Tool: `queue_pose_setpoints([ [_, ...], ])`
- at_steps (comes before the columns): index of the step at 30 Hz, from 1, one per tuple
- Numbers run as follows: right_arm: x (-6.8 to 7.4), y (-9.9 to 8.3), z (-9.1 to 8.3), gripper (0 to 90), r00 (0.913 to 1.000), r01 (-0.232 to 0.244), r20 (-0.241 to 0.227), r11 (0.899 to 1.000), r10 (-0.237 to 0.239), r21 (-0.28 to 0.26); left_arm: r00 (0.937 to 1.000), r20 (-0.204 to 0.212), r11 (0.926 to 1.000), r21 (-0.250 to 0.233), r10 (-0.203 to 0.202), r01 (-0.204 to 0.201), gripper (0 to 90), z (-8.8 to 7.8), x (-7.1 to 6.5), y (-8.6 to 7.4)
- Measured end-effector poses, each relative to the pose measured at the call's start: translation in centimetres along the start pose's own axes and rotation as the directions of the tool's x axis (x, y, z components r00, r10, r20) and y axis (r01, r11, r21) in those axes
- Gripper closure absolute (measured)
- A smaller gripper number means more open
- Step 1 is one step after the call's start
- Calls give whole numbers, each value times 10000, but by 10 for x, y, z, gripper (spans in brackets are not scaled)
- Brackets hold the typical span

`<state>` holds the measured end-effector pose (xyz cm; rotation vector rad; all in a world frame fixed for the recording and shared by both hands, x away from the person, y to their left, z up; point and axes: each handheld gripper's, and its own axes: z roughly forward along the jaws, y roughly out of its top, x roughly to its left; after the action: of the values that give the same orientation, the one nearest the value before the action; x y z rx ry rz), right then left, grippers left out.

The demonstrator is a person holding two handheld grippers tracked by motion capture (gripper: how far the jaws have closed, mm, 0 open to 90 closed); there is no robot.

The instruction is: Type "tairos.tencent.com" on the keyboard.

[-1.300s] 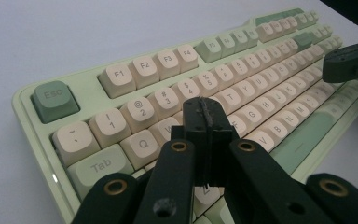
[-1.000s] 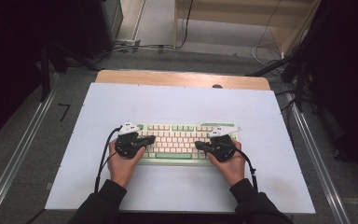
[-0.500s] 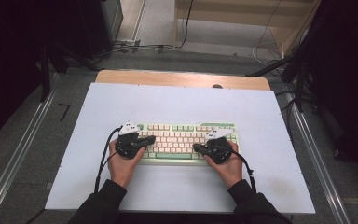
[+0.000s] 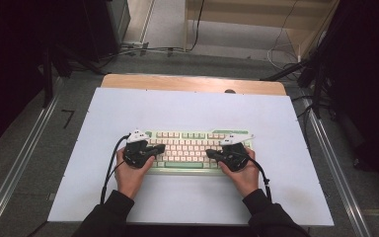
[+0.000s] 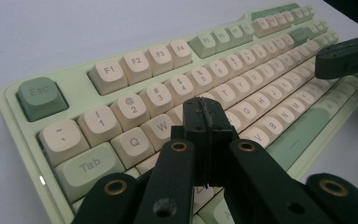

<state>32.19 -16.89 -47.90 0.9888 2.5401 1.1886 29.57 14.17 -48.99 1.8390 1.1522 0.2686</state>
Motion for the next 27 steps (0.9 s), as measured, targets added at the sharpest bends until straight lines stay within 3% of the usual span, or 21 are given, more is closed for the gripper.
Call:
queue_pose_setpoints([
  [21,-2,1,-1,876,10000,-33,46,10000,34,-54,9999,90,9999,90,108,-109,900,3,-5,0],
  [27,-2,1,-1,876,10000,12,41,10000,-12,-58,9998,205,10000,-77,32,-30,900,4,-8,2],
])
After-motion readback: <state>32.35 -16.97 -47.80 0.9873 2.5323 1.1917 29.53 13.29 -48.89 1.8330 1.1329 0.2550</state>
